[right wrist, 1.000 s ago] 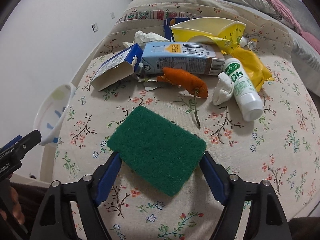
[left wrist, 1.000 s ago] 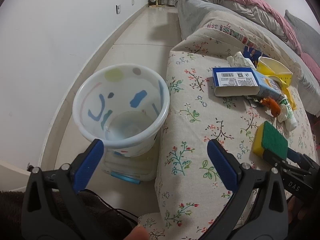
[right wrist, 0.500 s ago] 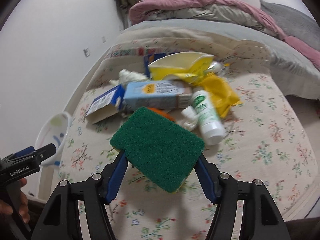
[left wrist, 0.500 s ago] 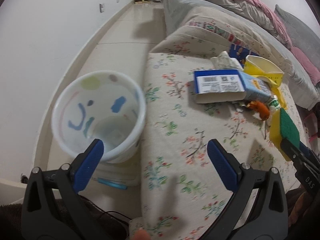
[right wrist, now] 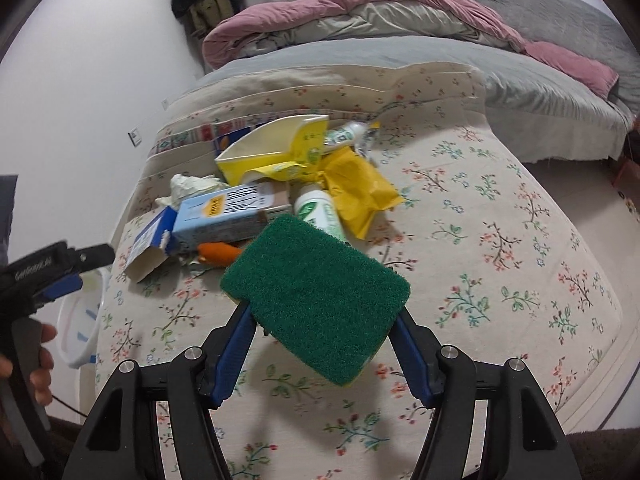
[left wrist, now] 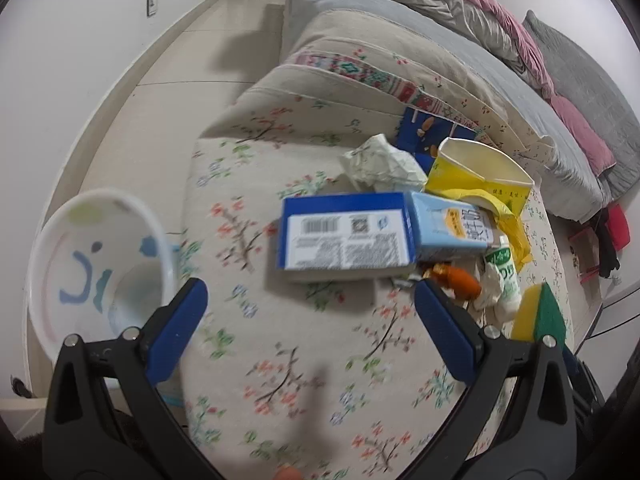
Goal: Collect trash
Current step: 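Grasp the small blue box with the left gripper while the right gripper holds the sponge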
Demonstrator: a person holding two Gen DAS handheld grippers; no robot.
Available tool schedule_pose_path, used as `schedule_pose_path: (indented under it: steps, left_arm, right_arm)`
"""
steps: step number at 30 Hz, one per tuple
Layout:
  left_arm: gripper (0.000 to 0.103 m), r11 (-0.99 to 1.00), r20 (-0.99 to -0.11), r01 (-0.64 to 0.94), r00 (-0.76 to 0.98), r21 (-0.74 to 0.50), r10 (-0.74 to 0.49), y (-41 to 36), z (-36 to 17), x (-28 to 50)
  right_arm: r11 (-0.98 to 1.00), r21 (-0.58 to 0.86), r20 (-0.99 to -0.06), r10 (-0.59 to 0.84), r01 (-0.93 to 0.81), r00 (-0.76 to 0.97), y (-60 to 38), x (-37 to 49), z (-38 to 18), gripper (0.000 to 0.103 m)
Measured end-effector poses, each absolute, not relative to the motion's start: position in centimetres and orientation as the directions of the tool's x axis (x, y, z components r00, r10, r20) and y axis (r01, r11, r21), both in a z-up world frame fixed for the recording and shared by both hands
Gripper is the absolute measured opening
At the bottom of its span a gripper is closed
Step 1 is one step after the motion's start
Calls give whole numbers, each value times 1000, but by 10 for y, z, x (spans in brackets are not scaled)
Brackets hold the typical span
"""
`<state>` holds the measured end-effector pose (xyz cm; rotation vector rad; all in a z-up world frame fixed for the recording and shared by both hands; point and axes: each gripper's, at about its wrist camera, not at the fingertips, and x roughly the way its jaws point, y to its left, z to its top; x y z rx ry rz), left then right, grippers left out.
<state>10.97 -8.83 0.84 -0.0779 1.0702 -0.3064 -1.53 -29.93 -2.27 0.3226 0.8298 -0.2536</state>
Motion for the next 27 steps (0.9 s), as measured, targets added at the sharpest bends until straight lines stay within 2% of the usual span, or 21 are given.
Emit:
schedule_pose_path:
  steps: [15, 19, 27]
  left_arm:
    - [103, 942, -857, 210, 397, -263, -328, -114, -17, 132]
    - [94, 928, -835, 196, 405, -318, -372, -106, -19, 133]
    - [93, 928, -816, 209, 445, -308, -370, -98, -13, 125]
  right_arm:
    - [883, 206, -764, -125, 423, 633, -337, -29, -30, 68]
    - [880, 211, -763, -124, 426, 635, -339, -30, -30, 68]
    - [888, 213, -752, -117, 407, 649, -331, -29, -25, 68]
